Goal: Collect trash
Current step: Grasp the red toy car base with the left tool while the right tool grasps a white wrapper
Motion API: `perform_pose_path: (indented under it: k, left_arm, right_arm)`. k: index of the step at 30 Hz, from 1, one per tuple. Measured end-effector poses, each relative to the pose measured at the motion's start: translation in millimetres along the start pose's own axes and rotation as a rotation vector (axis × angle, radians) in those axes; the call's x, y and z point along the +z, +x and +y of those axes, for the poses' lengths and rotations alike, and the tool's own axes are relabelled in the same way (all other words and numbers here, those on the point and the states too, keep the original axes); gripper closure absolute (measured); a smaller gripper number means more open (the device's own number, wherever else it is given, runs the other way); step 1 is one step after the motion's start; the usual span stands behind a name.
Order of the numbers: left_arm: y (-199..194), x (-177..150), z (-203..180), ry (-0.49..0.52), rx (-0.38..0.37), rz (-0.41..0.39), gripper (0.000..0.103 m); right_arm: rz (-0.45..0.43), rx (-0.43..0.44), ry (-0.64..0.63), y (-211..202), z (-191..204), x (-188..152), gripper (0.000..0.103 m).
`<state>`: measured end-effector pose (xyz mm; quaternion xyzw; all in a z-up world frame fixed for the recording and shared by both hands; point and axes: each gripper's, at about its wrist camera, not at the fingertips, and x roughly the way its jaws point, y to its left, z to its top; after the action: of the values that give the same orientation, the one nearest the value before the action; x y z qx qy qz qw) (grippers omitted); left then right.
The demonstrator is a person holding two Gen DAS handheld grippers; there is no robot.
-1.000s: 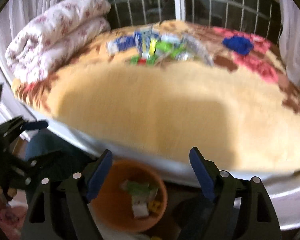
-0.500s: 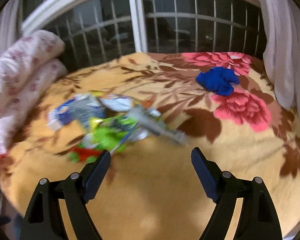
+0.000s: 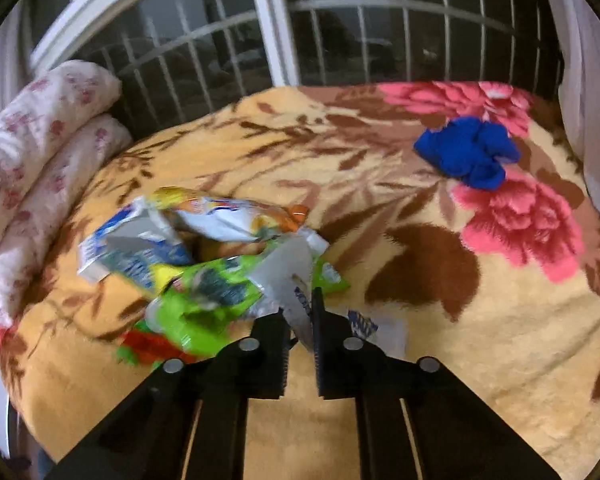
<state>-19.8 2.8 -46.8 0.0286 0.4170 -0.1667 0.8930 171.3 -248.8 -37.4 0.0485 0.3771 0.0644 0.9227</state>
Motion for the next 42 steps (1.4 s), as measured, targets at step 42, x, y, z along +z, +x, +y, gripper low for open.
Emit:
perform_pose_path:
  k: [42]
  left_arm:
    - [150, 150, -18, -0.018, 0.035, 0.078, 0.031]
  right_arm:
    - [-0.151, 0.127, -0.127, -172, 24, -124, 0.096]
